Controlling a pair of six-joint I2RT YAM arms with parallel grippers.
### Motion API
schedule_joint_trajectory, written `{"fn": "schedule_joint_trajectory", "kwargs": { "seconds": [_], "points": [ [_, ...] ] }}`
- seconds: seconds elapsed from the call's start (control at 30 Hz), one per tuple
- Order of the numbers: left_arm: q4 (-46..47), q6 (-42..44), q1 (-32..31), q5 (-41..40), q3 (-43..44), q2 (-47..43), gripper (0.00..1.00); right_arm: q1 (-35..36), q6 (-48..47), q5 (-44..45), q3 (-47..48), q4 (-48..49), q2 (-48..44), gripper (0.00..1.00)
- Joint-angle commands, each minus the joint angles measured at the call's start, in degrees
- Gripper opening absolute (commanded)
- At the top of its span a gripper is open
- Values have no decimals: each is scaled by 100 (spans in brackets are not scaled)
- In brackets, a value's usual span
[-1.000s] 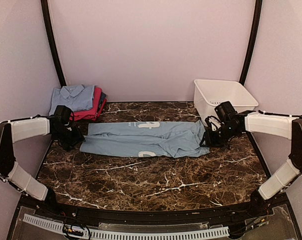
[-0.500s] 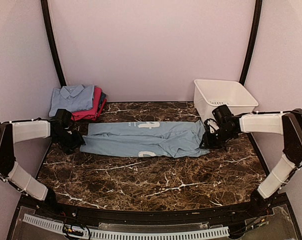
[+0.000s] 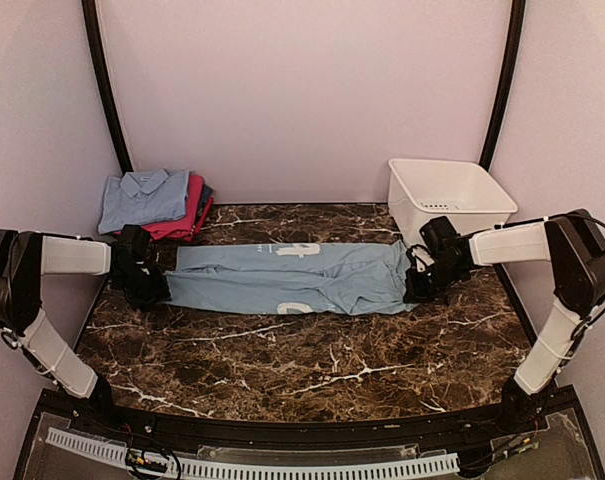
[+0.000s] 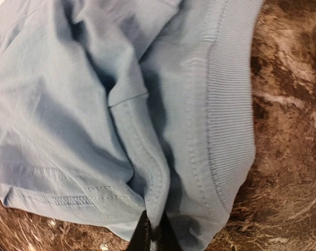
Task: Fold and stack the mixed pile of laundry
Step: Move the rectangle-folded T-shirt to the center of the board.
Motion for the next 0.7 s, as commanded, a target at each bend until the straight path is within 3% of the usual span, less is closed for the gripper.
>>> {"fn": "schedule_joint_trajectory", "kwargs": {
  "seconds": [0.0,0.07,0.2,0.47,0.67],
  "points": [
    [-162,-83,47,-117,-31,205,26,-70,34,134,9,-116,32,0],
    [-244,-147,49,-78,-63,182,12,-71,113,117,-57,-240,-51,0],
    [-463,-328,53,-59,-211,-161,0,-71,322,163,-351,-454,-432,0],
    [-1088,-569,55,17,-443,-1110,0,-70,612,13,-730,-855,-1020,0],
    [-812,-475,47,330,-777,-1127,0,-71,641,-102,-999,-786,-996,0]
  ]
}}
